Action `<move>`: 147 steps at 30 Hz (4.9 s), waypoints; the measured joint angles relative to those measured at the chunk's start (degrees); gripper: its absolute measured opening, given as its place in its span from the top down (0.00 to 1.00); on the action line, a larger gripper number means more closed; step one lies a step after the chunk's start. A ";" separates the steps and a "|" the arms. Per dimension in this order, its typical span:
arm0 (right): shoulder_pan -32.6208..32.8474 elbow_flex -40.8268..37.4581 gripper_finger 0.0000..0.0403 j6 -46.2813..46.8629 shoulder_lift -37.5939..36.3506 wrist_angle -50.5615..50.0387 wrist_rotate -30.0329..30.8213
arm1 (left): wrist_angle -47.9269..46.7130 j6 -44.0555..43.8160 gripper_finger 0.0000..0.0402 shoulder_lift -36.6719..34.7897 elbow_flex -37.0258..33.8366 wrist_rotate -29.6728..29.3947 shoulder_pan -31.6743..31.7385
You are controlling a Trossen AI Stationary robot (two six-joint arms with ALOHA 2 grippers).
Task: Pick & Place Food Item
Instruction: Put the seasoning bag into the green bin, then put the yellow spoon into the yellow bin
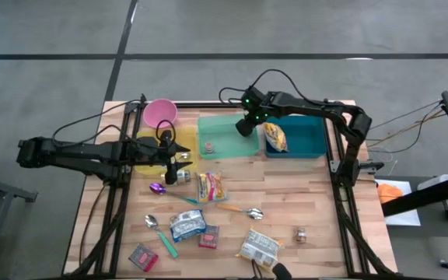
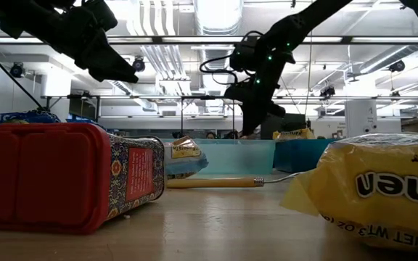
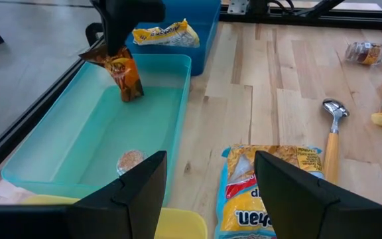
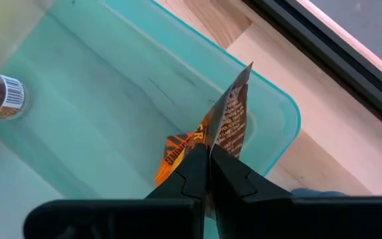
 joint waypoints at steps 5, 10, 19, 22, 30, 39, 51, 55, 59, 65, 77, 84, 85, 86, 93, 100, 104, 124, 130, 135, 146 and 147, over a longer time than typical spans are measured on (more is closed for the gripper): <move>0.00 0.00 0.90 -0.27 -0.23 -0.06 0.00 | -0.07 0.00 0.41 0.00 0.00 0.00 0.00; 0.00 0.00 0.71 -0.24 -0.34 -0.23 0.00 | -0.07 0.15 0.41 0.00 0.00 0.00 0.00; 0.00 0.00 0.47 0.44 -2.38 -3.05 0.03 | -0.11 0.46 0.41 0.00 0.00 0.00 -0.02; 0.16 0.00 0.46 1.75 -5.08 -4.37 0.30 | -0.10 0.46 0.41 0.00 0.00 0.02 -0.02; 5.90 -0.13 0.45 1.80 -14.95 -12.37 4.05 | -0.41 -2.10 0.41 0.00 1.83 1.95 -0.04; 16.48 -3.94 0.45 5.87 -22.73 -14.19 8.44 | -0.35 -4.34 0.41 0.15 2.47 3.72 -0.09; 27.96 -10.61 0.45 13.12 -23.70 -13.41 11.35 | -0.42 -6.01 0.41 1.12 2.05 3.74 -0.09; 31.99 -11.22 0.45 15.34 -23.26 -12.33 14.74 | -0.70 -6.27 0.41 1.18 1.99 3.95 -0.09; 36.15 -11.28 0.45 15.17 -21.98 -10.18 15.72 | -0.83 -6.30 0.41 1.18 1.95 5.03 -0.09; 41.02 -11.28 0.46 12.28 -17.50 -6.46 15.64 | -2.38 -6.25 0.41 1.18 1.95 5.23 -0.09; 47.05 -11.28 0.46 4.42 -5.43 5.61 11.90 | -5.10 -5.71 0.41 1.18 1.92 5.23 -0.09; 47.80 -11.28 0.46 4.67 -0.40 6.17 7.90 | -5.09 -5.60 0.41 1.18 1.92 5.25 -0.09; 47.80 -11.28 0.46 4.90 0.15 6.36 7.23 | -5.11 -5.62 0.41 1.18 1.92 5.25 -0.09; 47.80 -11.28 0.46 5.12 0.46 6.29 6.69 | -5.11 -5.62 0.41 1.18 1.92 5.25 -0.09; 48.35 -10.89 0.46 8.67 1.22 6.90 4.47 | -5.18 -5.62 0.41 1.18 1.92 5.25 -0.09; 50.30 -10.86 0.46 9.23 1.98 11.79 4.33 | -5.18 -5.64 0.41 1.18 1.91 5.25 -0.09; 50.81 -10.78 0.46 9.40 3.74 12.38 4.36 | -5.16 -5.64 0.41 1.18 1.90 5.25 -0.07; 50.90 0.35 0.93 1.63 12.19 -0.15 3.66 | -5.28 -5.81 0.41 1.18 1.88 5.23 -0.07; 51.14 2.16 0.93 2.47 12.08 -6.41 6.55 | -5.30 -5.84 0.41 1.18 1.88 5.25 -0.07; 51.51 3.81 0.94 4.43 12.04 -11.98 8.54 | -5.29 -5.84 0.41 1.18 1.88 5.24 -0.07; 52.79 7.66 0.94 5.13 8.47 -18.78 14.92 | -0.60 -6.18 0.41 1.18 1.88 8.07 -0.09; 53.15 7.72 0.94 5.48 7.74 -19.13 16.06 | 0.13 -6.81 0.41 1.18 1.88 8.14 -0.09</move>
